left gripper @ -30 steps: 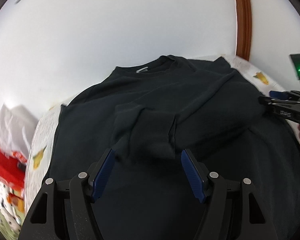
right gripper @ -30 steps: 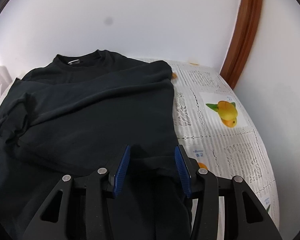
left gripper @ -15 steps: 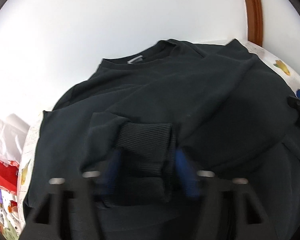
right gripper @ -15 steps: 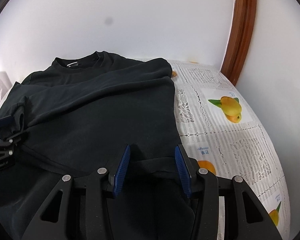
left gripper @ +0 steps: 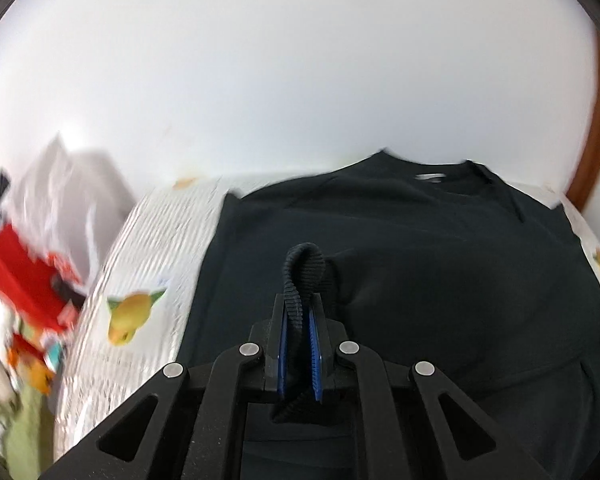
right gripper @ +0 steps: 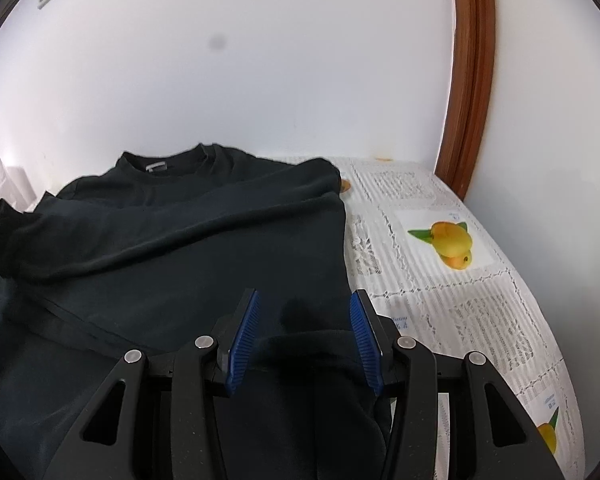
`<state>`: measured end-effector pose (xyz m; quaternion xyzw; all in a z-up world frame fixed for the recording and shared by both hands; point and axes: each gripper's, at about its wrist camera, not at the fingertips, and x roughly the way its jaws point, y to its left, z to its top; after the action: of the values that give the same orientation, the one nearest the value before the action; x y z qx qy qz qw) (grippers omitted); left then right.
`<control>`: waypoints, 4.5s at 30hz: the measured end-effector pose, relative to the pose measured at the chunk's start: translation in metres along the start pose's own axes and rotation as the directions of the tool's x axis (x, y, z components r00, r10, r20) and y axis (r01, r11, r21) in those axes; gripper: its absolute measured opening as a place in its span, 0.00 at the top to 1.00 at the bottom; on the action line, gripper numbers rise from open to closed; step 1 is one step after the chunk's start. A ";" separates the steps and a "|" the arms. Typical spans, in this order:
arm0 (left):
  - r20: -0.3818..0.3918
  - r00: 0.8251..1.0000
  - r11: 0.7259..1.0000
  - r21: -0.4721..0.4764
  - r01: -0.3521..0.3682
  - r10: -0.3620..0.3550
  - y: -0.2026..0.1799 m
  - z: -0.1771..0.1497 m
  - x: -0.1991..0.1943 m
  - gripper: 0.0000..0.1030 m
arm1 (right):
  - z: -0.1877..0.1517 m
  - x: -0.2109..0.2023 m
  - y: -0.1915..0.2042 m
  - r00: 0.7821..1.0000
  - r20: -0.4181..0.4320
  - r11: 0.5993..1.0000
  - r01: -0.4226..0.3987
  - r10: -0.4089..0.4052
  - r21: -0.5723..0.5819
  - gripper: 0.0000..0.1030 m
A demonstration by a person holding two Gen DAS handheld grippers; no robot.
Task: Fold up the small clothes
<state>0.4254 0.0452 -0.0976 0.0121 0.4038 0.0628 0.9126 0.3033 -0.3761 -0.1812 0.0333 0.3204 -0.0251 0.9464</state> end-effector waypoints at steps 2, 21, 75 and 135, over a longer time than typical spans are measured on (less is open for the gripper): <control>-0.046 0.999 1.000 -0.024 0.010 -0.011 0.012 -0.009 0.011 0.91 | -0.002 0.006 0.001 1.000 -0.021 1.000 0.003 -0.004 -0.006 0.55; -0.072 0.997 1.000 -0.005 -0.030 0.029 0.040 -0.047 -0.011 0.84 | -0.008 -0.002 0.000 1.000 0.021 1.000 -0.011 0.011 -0.010 0.43; 0.123 0.943 0.940 -0.108 0.323 -0.310 0.117 -0.221 -0.224 0.94 | -0.130 -0.233 -0.036 0.973 0.118 0.978 -0.204 0.197 0.050 0.92; -0.124 0.976 0.971 -0.180 0.157 -0.181 0.132 -0.112 -0.029 0.46 | -0.042 -0.014 -0.072 0.962 -0.174 0.952 -0.162 0.212 0.260 0.53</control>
<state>0.3100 0.1693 -0.1418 -0.1043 0.4594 0.0193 0.8819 0.2616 -0.4437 -0.2097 0.1818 0.4036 0.0294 0.8962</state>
